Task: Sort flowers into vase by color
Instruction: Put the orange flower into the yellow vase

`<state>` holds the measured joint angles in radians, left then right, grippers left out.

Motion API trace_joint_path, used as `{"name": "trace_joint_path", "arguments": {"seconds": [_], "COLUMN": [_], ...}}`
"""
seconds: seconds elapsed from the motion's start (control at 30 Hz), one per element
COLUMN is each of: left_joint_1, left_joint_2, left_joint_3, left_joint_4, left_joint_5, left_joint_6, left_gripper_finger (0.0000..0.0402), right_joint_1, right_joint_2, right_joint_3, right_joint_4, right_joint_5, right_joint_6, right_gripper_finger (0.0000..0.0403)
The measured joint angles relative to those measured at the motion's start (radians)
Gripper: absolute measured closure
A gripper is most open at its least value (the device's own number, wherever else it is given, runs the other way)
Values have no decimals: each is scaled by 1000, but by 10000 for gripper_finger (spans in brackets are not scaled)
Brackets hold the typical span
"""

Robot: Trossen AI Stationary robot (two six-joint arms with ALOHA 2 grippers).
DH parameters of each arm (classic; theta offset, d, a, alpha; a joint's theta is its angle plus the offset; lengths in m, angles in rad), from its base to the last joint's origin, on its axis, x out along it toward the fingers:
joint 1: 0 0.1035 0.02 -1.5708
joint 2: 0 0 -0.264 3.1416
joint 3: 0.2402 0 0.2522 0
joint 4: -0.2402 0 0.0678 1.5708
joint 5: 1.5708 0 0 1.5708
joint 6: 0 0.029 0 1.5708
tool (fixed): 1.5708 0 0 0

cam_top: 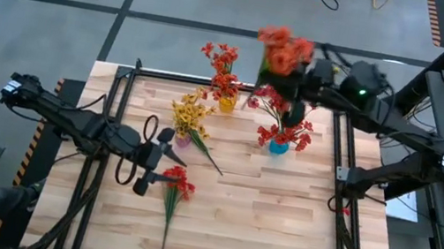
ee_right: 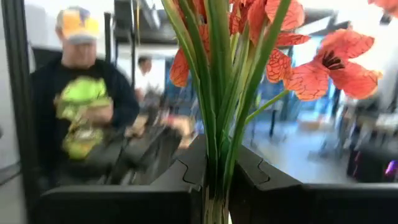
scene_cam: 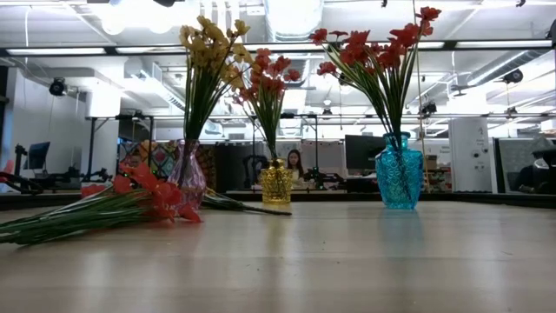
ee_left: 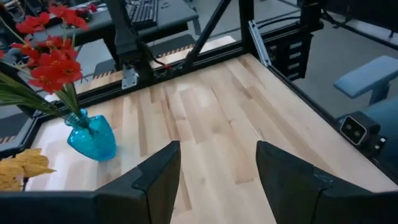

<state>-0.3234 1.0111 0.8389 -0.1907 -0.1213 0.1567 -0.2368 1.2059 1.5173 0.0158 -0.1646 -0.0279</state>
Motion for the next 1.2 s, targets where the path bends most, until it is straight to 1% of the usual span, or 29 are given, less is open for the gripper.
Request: {"name": "trace_joint_path", "arguments": {"seconds": [0.1,0.2,0.33,0.43,0.5,0.6,0.67,1.0,1.2], "left_joint_1": [-3,-3,-3,-3,-3,-3,-3,-3,-3], "left_joint_2": [0,0,-1,-2,-3,-2,1,5,5], "left_joint_3": [-1,-2,-2,-2,-2,-2,-2,-2,-2], "left_joint_4": [1,-7,-63,-100,-102,-101,-102,-101,-99], "left_joint_5": [0,-1,0,-1,-1,-1,-1,-2,-2], "left_joint_6": [2,-1,-25,-32,-34,-34,-28,-12,-12], "left_gripper_finger": [209,209,209,209,209,209,209,209,209], "right_joint_1": [23,43,102,137,150,158,158,158,157], "right_joint_2": [13,42,100,138,152,165,170,166,165], "right_joint_3": [-2,-22,-69,-70,-70,-71,-76,-153,-178], "right_joint_4": [-114,-176,-167,-168,-165,-167,-167,-79,-70], "right_joint_5": [12,18,10,40,87,193,235,247,325], "right_joint_6": [18,36,31,2,-18,-53,-71,-96,-106], "right_gripper_finger": [374,374,374,374,374,374,374,374,374]}}
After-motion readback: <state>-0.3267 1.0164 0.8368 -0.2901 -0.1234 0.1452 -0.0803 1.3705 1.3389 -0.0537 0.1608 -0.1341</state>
